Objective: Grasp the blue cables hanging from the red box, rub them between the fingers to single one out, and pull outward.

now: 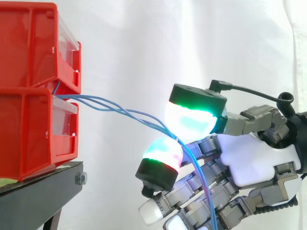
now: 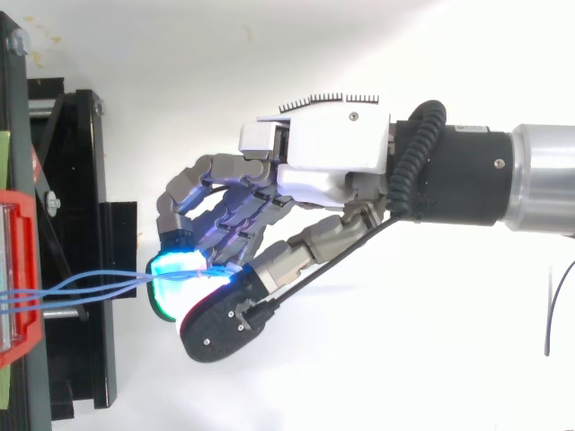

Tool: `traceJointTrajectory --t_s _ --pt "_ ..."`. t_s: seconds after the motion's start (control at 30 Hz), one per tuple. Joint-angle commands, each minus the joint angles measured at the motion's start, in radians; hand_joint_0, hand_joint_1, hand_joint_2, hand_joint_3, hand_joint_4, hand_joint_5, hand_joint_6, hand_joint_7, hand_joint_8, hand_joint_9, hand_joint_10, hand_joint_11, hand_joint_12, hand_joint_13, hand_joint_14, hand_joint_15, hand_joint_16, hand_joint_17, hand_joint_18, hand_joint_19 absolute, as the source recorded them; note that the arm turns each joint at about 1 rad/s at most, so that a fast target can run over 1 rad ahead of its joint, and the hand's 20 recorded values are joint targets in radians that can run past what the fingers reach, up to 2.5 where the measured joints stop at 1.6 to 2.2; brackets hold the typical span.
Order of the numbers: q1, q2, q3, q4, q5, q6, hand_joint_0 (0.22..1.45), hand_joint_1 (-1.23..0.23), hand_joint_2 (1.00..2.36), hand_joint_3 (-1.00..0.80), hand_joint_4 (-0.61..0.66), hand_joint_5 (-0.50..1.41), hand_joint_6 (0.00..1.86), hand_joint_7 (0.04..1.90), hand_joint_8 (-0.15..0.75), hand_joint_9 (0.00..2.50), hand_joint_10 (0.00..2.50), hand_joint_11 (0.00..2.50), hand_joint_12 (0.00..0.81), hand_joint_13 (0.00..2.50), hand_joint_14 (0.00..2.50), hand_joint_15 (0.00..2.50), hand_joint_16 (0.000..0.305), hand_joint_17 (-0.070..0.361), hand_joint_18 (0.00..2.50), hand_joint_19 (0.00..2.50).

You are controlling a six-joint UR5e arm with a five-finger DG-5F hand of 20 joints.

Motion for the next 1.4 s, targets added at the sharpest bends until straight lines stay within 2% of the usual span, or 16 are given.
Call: traceJointTrajectory --t_s 0.0,0.1,0.2,0.27,0.37,0.47,0.67,0.73,0.83,1.0,1.1,1.2,1.23,1.3,1.37 --pt "0.0 0.001 0.0 0.001 0.0 0.0 0.47 -0.73 1.0 -0.5 0.08 -0.17 0.89 1.02 0.257 0.72 0.01 0.35 0.388 0.78 0.02 0.54 0.052 0.118 0.7 0.55" --pt "0.0 -0.001 0.0 0.001 0.0 0.0 0.5 -0.65 1.0 -0.5 0.06 -0.17 0.88 1.06 0.25 0.75 0.01 0.35 0.379 0.79 0.02 0.55 0.051 0.114 0.69 0.57" --pt "0.0 -0.001 -0.002 0.001 0.0 0.0 0.54 -0.63 1.0 -0.5 0.05 -0.16 0.88 1.08 0.24 0.76 0.01 0.35 0.365 0.78 0.02 0.55 0.048 0.108 0.67 0.59" --pt "0.0 0.001 0.0 0.001 0.0 0.0 0.57 -0.62 1.0 -0.43 0.04 -0.16 0.87 1.1 0.237 0.76 0.01 0.35 0.359 0.78 0.02 0.56 0.047 0.105 0.66 0.59" --pt "0.0 -0.001 0.0 -0.001 0.0 0.0 0.59 -0.66 1.01 -0.29 0.03 -0.16 0.88 1.12 0.237 0.77 0.01 0.37 0.359 0.78 0.02 0.56 0.046 0.105 0.66 0.6" --pt "0.0 -0.001 0.0 0.001 0.0 0.0 0.6 -0.73 1.01 -0.18 0.04 -0.17 0.89 1.06 0.255 0.75 0.01 0.36 0.382 0.8 0.02 0.55 0.051 0.115 0.7 0.56" --pt "0.0 0.001 0.0 0.001 0.0 0.0 0.64 -0.83 1.01 -0.12 0.03 -0.19 0.91 1.04 0.254 0.7 0.01 0.37 0.377 0.77 0.02 0.54 0.051 0.114 0.68 0.54" --pt "0.0 -0.001 0.0 0.001 0.0 0.0 0.64 -0.84 1.01 -0.21 0.05 -0.2 0.9 1.02 0.234 0.67 0.01 0.37 0.359 0.75 0.02 0.55 0.048 0.108 0.66 0.55" --pt "0.0 0.001 0.0 0.001 -0.002 0.0 0.55 -0.84 1.0 -0.48 0.06 -0.19 0.9 1.02 0.235 0.67 0.01 0.37 0.362 0.75 0.02 0.56 0.049 0.109 0.66 0.56" --pt "0.0 0.001 0.0 0.001 0.0 0.0 0.46 -0.74 1.0 -0.5 0.08 -0.19 0.9 1.0 0.267 0.7 0.01 0.37 0.397 0.77 0.02 0.55 0.055 0.123 0.69 0.55" --pt "0.006 0.001 0.0 -0.005 0.003 -0.018 0.43 -0.7 1.0 -0.5 0.09 -0.19 0.9 0.99 0.282 0.71 0.01 0.37 0.407 0.78 0.02 0.54 0.058 0.13 0.7 0.55" --pt "0.006 0.001 0.0 -0.019 0.031 -0.074 0.42 -0.67 1.0 -0.5 0.09 -0.18 0.89 1.0 0.286 0.71 0.01 0.36 0.418 0.78 0.02 0.55 0.059 0.132 0.71 0.55" --pt "0.006 0.001 0.0 -0.019 0.057 -0.113 0.42 -0.67 1.0 -0.5 0.09 -0.18 0.89 1.0 0.288 0.71 0.01 0.36 0.419 0.79 0.02 0.54 0.059 0.132 0.71 0.55" --pt "0.006 0.001 0.0 -0.019 0.089 -0.156 0.42 -0.64 1.0 -0.5 0.1 -0.18 0.89 1.0 0.292 0.72 0.01 0.36 0.42 0.79 0.02 0.55 0.059 0.134 0.71 0.55" --pt "0.009 0.002 0.002 -0.019 0.143 -0.221 0.42 -0.62 1.0 -0.5 0.1 -0.18 0.89 1.0 0.297 0.72 0.01 0.36 0.421 0.79 0.02 0.55 0.06 0.135 0.72 0.55"
